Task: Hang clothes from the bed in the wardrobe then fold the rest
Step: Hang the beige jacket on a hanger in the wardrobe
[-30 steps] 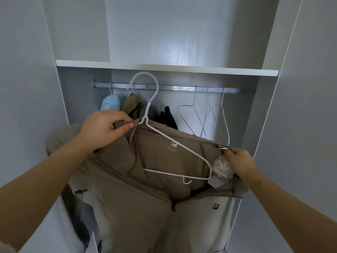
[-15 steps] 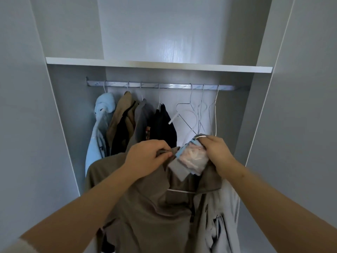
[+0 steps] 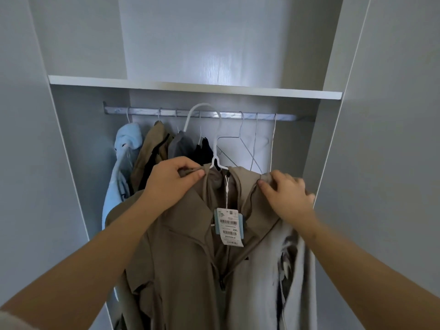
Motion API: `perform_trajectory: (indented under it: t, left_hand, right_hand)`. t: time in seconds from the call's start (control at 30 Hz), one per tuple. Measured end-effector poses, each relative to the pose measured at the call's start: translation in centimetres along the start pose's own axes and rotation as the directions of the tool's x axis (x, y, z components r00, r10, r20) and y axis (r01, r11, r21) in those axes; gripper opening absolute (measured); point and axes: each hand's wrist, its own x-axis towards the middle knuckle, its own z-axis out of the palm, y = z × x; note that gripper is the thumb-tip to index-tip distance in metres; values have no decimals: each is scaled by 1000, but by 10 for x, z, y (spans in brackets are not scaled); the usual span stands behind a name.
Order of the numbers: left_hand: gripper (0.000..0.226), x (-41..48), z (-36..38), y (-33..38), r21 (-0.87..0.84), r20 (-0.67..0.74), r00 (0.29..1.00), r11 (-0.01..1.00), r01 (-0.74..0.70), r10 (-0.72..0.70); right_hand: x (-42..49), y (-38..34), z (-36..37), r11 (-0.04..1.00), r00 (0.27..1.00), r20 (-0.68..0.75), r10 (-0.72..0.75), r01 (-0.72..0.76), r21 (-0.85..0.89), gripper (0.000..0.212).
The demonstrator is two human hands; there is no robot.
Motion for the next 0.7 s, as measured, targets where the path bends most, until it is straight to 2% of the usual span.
perform_trajectory:
  t: [0.07,0.1,0.13,0.17,0.2,0.27,0.3,0.37,0.4,0.43,0.47,0.5,0.53,0.57,0.6,0.63,0.67,0.7]
  left_hand:
    - [29,-2,3,3,11,28,999,1000,-16,15]
    - [30,-3,5,5,21,54,998,999,-24,23]
    - [31,-4,6,5,30,88,996,999,-32,30]
    - [32,-5,5,5,29,124,992,999,-38,34]
    - [33,-5,3,6,10,152,988,1000,-26,24]
    - [32,-3,-2,9,-58,147,989,998,32,-23]
    - [31,-1,-4,13,-51,105,994,998,38,-33]
    - [28,1,-7,23,-10,18,1000,1000,20,-20]
    - [26,1,-7,27,-54,23,1000,998,16,-14]
    - [25,-1,-8,33,-141,82,996,989,34,-23]
    - [23,-4,-9,38,-207,213,977,975,77,-32]
    - [22,-7,-11,40,-157,346,938,985,70,-12]
    - [27,-8,-12,36,37,441,898,999,-26,7]
    - [36,-6,-13,31,253,476,879,958,-134,-2]
    - [42,-4,-14,26,437,436,900,875,-208,-4]
    - [44,-2,-13,23,548,373,928,803,-234,16]
    - [43,0,-11,19,574,317,948,794,-201,11]
    - [39,3,-11,18,544,277,959,832,-107,-57]
  right_hand:
    - [-6,-5,3,968,994,-76,-82,62,-245,23]
    - [-8,-8,5,926,976,-121,-179,125,-356,22]
    - [-9,-12,6,895,952,-132,-276,204,-397,18]
    - [-9,-13,9,895,931,-107,-349,297,-334,14]
    - [-9,-13,11,912,921,-63,-384,367,-181,16]
    - [-8,-7,15,927,938,41,-344,333,171,28]
    - [-7,-2,18,926,954,42,-296,276,257,30]
    - [-6,5,25,925,980,-13,-196,190,329,31]
    - [-6,5,29,921,987,-35,-157,159,356,32]
    - [-5,3,32,914,990,-49,-132,140,381,33]
    - [-5,1,34,907,992,-51,-120,130,402,34]
    - [-4,-2,35,900,992,-49,-117,127,417,34]
    - [-3,-4,34,893,992,-47,-117,126,433,35]
    - [-2,-5,33,883,992,-42,-116,122,453,35]
    - [-1,-6,32,869,992,-33,-118,120,479,35]
    - [-1,-7,31,852,992,-18,-124,115,510,33]
    - [-1,-8,31,833,992,-4,-129,110,543,28]
    - [-1,-9,30,812,991,6,-132,105,574,24]
